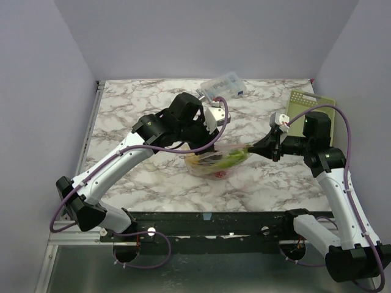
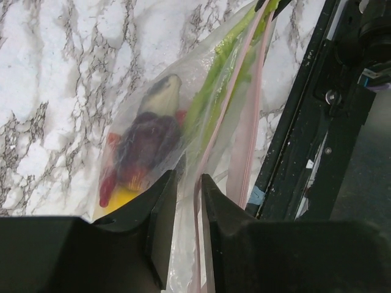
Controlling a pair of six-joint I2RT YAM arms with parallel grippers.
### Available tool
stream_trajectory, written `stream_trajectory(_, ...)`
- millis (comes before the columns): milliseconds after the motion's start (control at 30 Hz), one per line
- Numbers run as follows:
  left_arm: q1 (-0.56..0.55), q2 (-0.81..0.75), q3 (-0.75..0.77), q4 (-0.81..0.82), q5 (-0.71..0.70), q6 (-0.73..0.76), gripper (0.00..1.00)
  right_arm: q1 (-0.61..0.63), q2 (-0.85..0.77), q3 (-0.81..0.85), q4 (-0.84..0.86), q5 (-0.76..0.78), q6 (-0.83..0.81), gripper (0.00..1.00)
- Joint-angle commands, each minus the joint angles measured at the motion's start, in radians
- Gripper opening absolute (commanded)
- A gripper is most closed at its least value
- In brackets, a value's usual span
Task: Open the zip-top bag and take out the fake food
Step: Open the zipper of the food storage bag at the center of the board.
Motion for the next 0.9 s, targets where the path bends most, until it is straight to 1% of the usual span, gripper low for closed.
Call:
stream_trajectory(0, -0.006, -0.022, -0.013, 0.026, 0.068, 0.010, 0.21, -0.005, -0.013, -0.013, -0.008, -0.010, -0.003, 0.00)
stream_trajectory(33, -0.006, -0.024, -0.015, 0.026, 0.076, 0.013, 0.16, -0.005, -0.014, -0.013, -0.008, -0.010, -0.003, 0.00)
stream_trajectory(100, -0.006, -0.029, -0.019, 0.028, 0.083, 0.015, 0.10, -0.005, -0.015, -0.013, -0.008, -0.010, -0.001, 0.01)
stream_trajectory(167, -0.006, -0.035, -0.022, 0.028, 0.085, 0.018, 0.00, -0.005, -0.014, -0.013, -0.008, -0.010, -0.002, 0.00)
stream_trajectory(300, -0.004, -0.049, -0.031, 0.045, 0.056, -0.002, 0.00, -0.005, -0.015, -0.011, -0.006, -0.008, 0.001, 0.01)
stream_trajectory(433, 0.007, -0.098, -0.082, 0.144, -0.025, -0.087, 0.00, -0.005, -0.016, -0.008, 0.001, -0.001, 0.011, 0.05)
stream_trajectory(467, 0.012, -0.117, -0.098, 0.175, -0.046, -0.103, 0.00, -0.005, -0.017, -0.009, 0.005, 0.002, 0.015, 0.08)
stream_trajectory(533, 0.023, -0.141, -0.119, 0.217, -0.075, -0.150, 0.00, -0.005, -0.018, -0.009, 0.011, 0.007, 0.024, 0.13)
stream_trajectory(667, 0.054, -0.157, -0.111, 0.237, -0.109, -0.206, 0.00, -0.004, -0.019, -0.009, 0.021, 0.007, 0.042, 0.27)
stream_trajectory(867, 0.078, -0.186, -0.119, 0.277, -0.272, -0.300, 0.00, -0.009, -0.028, 0.003, 0.026, -0.002, 0.070, 0.41)
